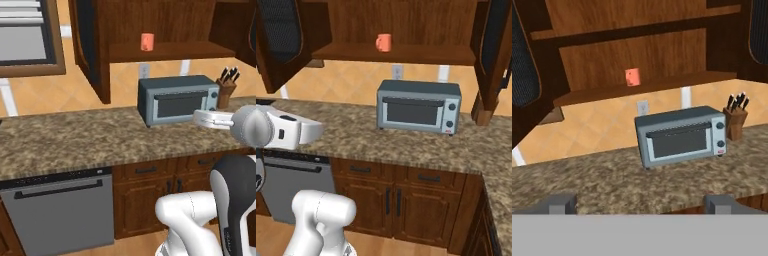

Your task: Gather all objects into one cabinet and sort the glasses and bowls to opposite sides.

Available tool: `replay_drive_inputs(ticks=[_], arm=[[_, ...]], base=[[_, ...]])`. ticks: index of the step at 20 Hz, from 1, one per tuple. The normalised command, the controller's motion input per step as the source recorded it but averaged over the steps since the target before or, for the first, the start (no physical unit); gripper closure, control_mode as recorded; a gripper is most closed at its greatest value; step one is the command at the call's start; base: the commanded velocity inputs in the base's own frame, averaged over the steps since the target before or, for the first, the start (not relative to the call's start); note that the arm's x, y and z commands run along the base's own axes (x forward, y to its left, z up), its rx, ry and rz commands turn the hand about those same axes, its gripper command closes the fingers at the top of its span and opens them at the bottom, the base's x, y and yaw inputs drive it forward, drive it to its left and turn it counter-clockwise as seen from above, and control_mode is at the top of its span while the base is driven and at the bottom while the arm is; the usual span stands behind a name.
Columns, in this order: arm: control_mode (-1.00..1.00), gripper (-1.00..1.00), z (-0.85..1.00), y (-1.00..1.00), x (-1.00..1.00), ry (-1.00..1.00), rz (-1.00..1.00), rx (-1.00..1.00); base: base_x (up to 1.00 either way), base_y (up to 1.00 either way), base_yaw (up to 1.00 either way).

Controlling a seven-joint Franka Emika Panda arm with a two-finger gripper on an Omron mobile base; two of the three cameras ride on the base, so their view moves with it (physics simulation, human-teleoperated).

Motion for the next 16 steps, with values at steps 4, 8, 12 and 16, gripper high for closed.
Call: replay_drive_inputs(ticks=[4, 8, 12, 16], arm=[[1.0, -1.0, 0.0, 0.0, 0.0, 0.0, 0.0, 0.0], [1.0, -1.0, 0.0, 0.0, 0.0, 0.0, 0.0, 0.0], [1.0, -1.0, 0.0, 0.0, 0.0, 0.0, 0.0, 0.0], [1.0, -1.0, 0.0, 0.0, 0.0, 0.0, 0.0, 0.0]], base=[[0.43, 0.0, -0.01], [0.46, 0.0, -0.01], [0.48, -0.02, 0.0], [0.47, -0.02, 0.0]])
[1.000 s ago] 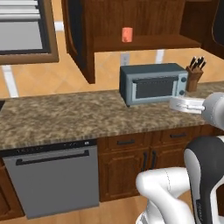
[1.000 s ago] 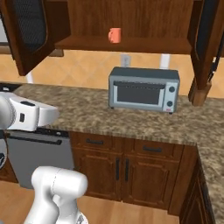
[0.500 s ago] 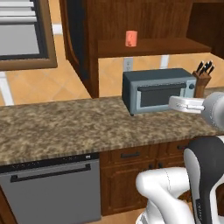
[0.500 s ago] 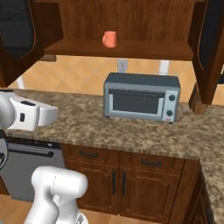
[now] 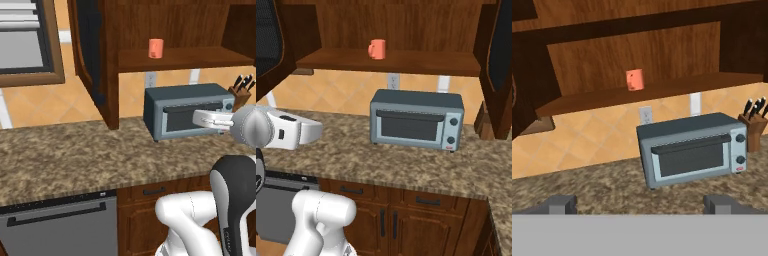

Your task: Gather all objects into one cabinet and sort the glasses and bowls to opposite sides.

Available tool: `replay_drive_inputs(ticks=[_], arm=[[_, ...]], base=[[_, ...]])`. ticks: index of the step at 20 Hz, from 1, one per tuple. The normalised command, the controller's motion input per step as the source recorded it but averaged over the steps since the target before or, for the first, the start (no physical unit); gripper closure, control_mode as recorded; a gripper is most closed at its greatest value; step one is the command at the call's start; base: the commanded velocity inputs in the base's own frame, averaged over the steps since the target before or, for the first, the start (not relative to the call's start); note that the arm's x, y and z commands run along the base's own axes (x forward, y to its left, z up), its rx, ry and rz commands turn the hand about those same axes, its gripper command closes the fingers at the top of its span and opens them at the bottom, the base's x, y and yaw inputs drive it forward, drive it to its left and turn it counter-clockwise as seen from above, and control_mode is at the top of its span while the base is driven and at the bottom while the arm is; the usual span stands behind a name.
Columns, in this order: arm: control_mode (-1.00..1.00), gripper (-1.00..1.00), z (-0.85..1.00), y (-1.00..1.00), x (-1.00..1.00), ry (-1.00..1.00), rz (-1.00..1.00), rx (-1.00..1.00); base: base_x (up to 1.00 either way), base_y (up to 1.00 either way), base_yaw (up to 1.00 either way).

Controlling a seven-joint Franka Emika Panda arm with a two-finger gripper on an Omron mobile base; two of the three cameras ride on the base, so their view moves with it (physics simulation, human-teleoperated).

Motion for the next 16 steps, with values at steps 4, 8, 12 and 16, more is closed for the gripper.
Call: replay_drive_inputs(ticks=[4, 8, 12, 16], arm=[[1.0, -1.0, 0.0, 0.0, 0.0, 0.0, 0.0, 0.0], [1.0, -1.0, 0.0, 0.0, 0.0, 0.0, 0.0, 0.0], [1.0, -1.0, 0.0, 0.0, 0.0, 0.0, 0.0, 0.0], [1.0, -1.0, 0.0, 0.0, 0.0, 0.0, 0.0, 0.0]], base=[[0.47, -0.03, 0.0], [0.42, -0.01, 0.0], [0.23, 0.0, 0.0], [0.34, 0.0, 0.0]])
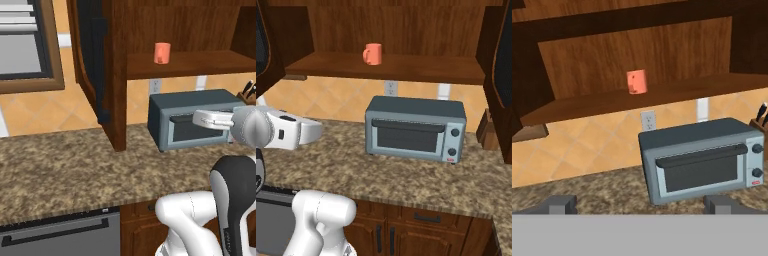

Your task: Gather all objects into one cabinet and sort the glasses and bowls to opposite sides.

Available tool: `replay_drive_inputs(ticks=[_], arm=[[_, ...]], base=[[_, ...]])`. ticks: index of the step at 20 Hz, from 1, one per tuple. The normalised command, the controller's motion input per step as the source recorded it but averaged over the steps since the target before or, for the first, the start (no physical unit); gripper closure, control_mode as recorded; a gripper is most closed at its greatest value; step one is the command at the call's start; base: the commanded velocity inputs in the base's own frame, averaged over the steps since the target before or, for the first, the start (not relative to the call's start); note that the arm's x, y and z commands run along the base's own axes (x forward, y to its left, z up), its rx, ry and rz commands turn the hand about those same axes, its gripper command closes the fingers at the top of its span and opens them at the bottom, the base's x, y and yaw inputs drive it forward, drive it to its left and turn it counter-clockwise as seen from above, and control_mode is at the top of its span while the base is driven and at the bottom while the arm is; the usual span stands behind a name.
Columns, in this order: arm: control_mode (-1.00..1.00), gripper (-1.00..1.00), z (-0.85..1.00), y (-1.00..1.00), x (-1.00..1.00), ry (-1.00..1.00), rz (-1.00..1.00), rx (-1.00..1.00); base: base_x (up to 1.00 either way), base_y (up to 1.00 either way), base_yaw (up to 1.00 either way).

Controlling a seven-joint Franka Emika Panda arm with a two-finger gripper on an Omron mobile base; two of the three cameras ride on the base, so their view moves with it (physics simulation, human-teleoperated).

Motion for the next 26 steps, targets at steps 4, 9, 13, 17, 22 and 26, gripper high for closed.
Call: replay_drive_inputs(ticks=[4, 9, 13, 17, 22, 26], arm=[[1.0, -1.0, 0.0, 0.0, 0.0, 0.0, 0.0, 0.0], [1.0, -1.0, 0.0, 0.0, 0.0, 0.0, 0.0, 0.0], [1.0, -1.0, 0.0, 0.0, 0.0, 0.0, 0.0, 0.0], [-1.0, -1.0, 0.06, 0.0, 0.03, 0.0, 0.0, 0.02], [-1.0, -1.0, 0.92, 0.0, 0.22, 0.0, 0.0, 0.05], [-1.0, -1.0, 0.92, -0.03, 0.08, 0.0, 0.0, 0.07]], base=[[0.34, 0.0, 0.0], [0.02, 0.0, 0.0], [0.0, 0.0, 0.0], [0.0, 0.0, 0.0], [0.0, 0.0, 0.0], [0.0, 0.0, 0.0]])
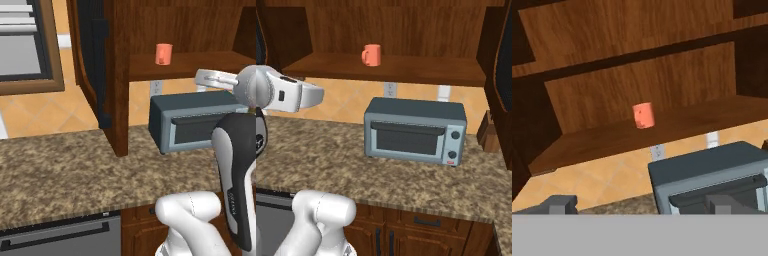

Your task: Gather all objects into one cabinet and sort the glasses and bowls to opposite sides.

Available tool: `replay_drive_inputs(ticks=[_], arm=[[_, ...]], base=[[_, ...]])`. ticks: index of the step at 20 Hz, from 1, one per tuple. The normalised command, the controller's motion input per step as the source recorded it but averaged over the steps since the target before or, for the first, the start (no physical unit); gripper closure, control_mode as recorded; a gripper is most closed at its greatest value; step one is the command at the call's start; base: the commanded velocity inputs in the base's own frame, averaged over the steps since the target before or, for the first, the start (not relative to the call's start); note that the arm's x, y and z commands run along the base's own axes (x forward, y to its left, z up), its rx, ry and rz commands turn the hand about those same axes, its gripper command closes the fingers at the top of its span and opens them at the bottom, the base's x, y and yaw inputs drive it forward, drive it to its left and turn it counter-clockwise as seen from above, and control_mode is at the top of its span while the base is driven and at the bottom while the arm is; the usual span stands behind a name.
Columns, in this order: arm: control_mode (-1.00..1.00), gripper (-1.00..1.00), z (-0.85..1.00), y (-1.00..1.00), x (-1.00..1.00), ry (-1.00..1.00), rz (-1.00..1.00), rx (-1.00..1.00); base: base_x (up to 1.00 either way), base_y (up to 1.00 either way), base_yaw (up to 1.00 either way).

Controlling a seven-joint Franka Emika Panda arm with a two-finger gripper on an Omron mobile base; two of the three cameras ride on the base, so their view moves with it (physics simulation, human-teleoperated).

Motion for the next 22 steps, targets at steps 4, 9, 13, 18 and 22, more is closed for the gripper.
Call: replay_drive_inputs(ticks=[4, 9, 13, 18, 22], arm=[[-1.0, -1.0, 0.79, -0.07, 0.25, 0.01, 0.0, 0.12], [-1.0, -1.0, -0.16, 0.0, 0.68, 0.1, 0.07, 0.01], [-1.0, -1.0, 0.0, -0.06, 0.82, 0.01, 0.0, 0.0], [-1.0, -1.0, 0.0, 0.13, 0.45, 0.05, 0.04, -0.04], [-1.0, -1.0, 0.0, 0.0, 0.51, 0.11, -0.04, -0.12]], base=[[0.0, 0.0, 0.0], [0.0, 0.0, 0.0], [0.0, 0.0, 0.0], [0.0, 0.0, 0.0], [0.0, 0.0, 0.0]])
